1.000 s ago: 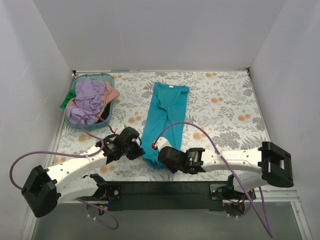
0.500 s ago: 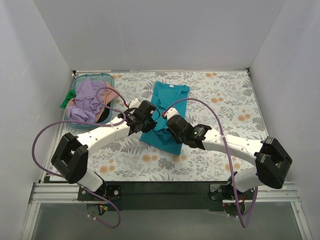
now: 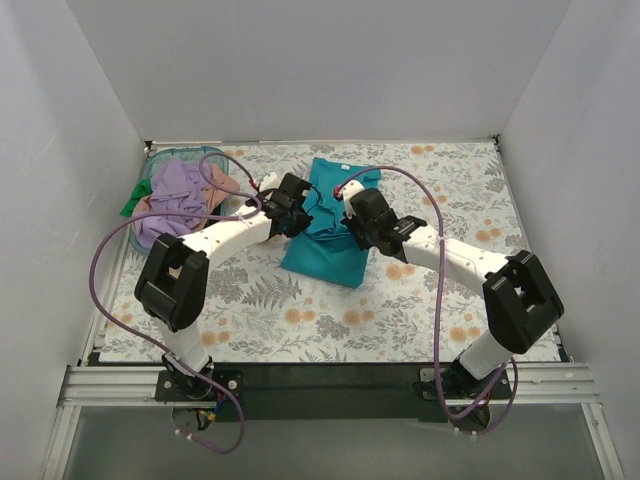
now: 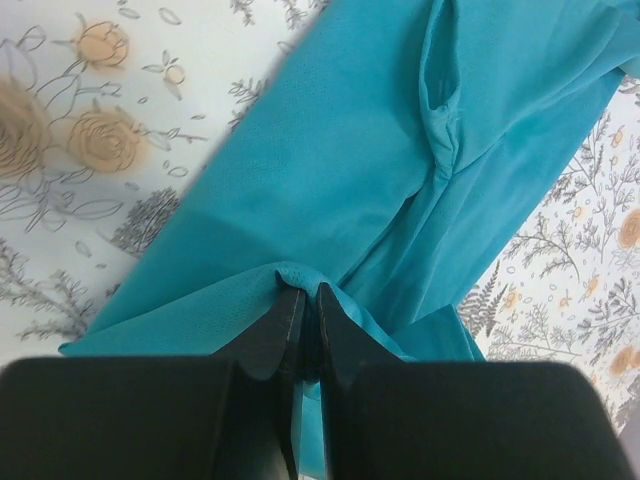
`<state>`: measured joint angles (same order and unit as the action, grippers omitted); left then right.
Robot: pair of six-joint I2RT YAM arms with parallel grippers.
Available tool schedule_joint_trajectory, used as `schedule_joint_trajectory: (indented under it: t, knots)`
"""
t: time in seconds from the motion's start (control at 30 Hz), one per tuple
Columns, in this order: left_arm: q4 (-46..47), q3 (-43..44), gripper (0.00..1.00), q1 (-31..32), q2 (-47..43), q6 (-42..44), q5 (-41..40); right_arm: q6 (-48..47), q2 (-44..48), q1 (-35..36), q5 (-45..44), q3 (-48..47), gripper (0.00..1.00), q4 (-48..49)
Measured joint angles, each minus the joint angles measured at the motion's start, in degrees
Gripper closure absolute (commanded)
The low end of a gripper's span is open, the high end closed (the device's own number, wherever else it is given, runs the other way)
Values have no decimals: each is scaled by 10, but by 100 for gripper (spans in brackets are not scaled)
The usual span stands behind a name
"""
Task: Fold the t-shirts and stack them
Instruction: Fold the tshirt
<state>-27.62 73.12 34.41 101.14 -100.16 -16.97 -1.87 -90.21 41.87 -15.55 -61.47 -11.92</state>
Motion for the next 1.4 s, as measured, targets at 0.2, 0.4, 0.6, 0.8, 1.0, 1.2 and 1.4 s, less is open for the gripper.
schedule_joint_trajectory:
  t: [0.2, 0.4, 0.6, 0.8, 1.0, 1.2, 1.4]
  knots:
    - [3, 41, 100, -6, 42, 8, -3, -27, -31, -31, 25, -26, 99, 13]
    - [7, 83, 100, -23, 74, 9, -7, -44, -63, -57, 53, -46, 99, 31]
    - [15, 122, 57, -40, 132, 15, -8, -56, -123, -78, 66, -75, 80, 53]
    - [19, 155, 9, -50, 174, 29, -14, -61, -186, -96, 60, -124, 20, 58]
    - [26, 137, 8, -51, 122, 42, -17, -56, -173, -103, 55, -130, 2, 61]
    - [30, 0, 7, -50, -40, 45, -19, -19, -65, -99, 123, -40, 2, 66]
    - [24, -97, 6, -54, -143, 50, -27, 27, 46, -55, 177, 61, 2, 76]
